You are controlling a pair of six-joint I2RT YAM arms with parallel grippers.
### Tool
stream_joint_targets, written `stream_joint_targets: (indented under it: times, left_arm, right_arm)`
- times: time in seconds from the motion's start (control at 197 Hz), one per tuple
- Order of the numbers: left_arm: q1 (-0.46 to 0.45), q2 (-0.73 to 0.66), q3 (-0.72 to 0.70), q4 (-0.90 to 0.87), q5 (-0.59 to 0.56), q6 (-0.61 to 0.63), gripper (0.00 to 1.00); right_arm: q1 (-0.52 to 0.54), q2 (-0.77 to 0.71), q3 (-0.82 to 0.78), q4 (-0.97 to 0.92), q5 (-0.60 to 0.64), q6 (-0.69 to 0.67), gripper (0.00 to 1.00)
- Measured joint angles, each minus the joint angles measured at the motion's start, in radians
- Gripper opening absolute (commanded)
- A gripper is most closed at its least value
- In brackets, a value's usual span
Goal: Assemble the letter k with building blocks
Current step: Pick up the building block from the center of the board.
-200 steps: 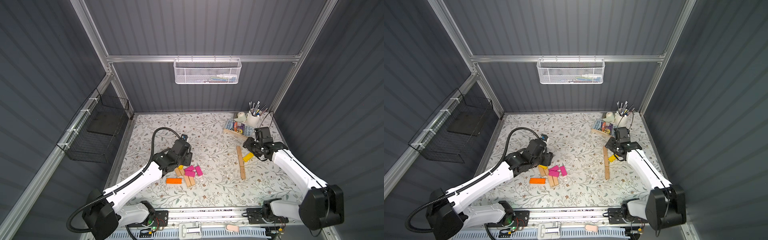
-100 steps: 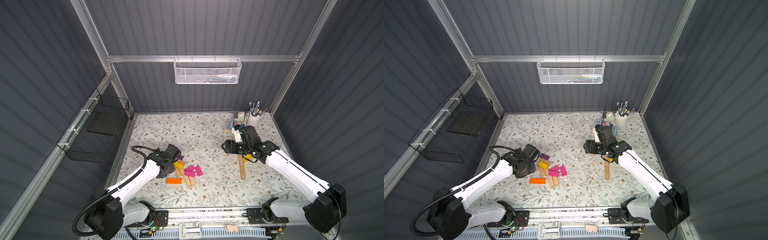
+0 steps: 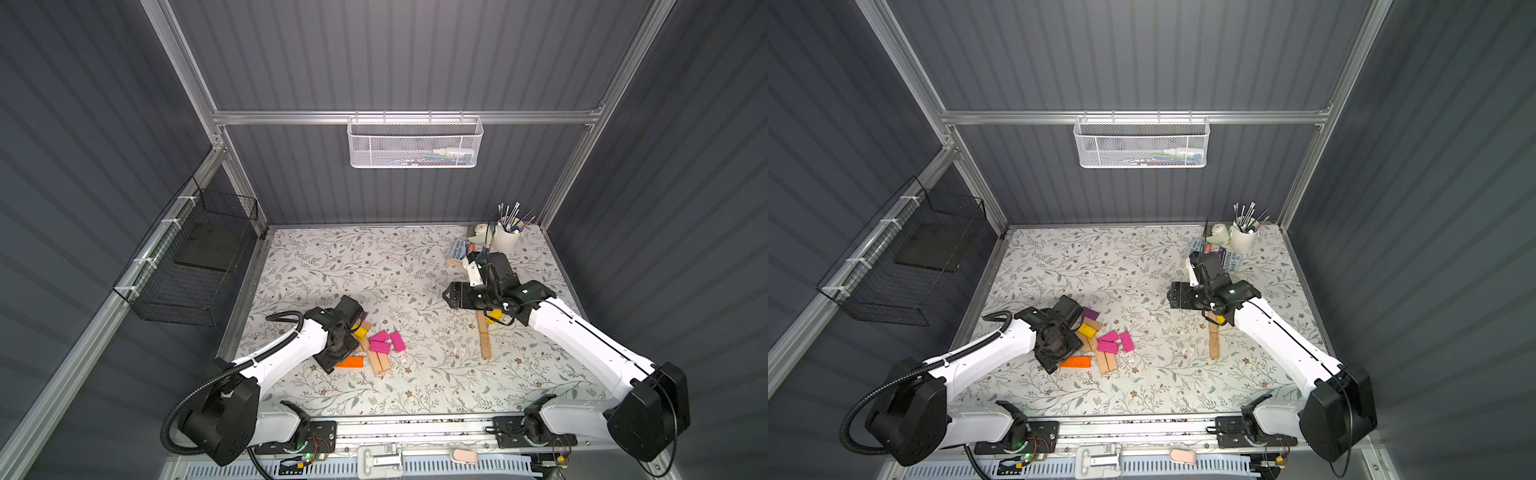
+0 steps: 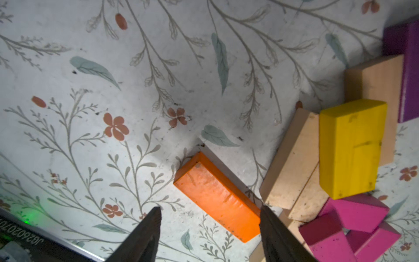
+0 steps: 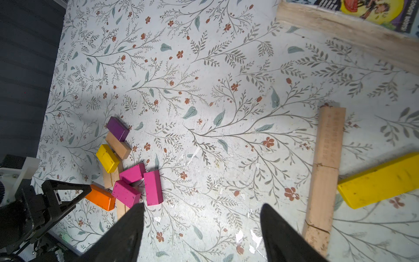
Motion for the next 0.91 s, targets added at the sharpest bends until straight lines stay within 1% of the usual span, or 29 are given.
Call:
stream_joint_targets:
  times: [0.299,0.421,0.482,0.599,0.913]
  left_arm:
    - [0.0,0.057,-0.013,0.032,0.026,-0.04,0.71]
    - [0.0,0.071,-0.022,0.053,0.04,-0.045,0.7]
    - [-0.001,0.087,-0.025,0.063,0.048,-0.046,0.65]
    - [-0.002,0.106,-0.033,0.082,0.055,-0.051,0.5]
    - [-0.002,0.105,-0.046,0.093,0.06,-0.052,0.27]
  right_arm:
    - [0.0,-0.002,0.0,-0.011,0.013,0.0,0.81]
    - [0.0,-0.006,0.0,-0.016,0.024,-0.001,0.81]
    - [0.0,-0.012,0.0,-0.017,0.029,-0.001,0.81]
    - [0.0,-0.021,0.0,-0.018,0.037,-0.001,0.81]
    - [0.0,-0.025,0.0,-0.026,0.059,-0.009,0.82]
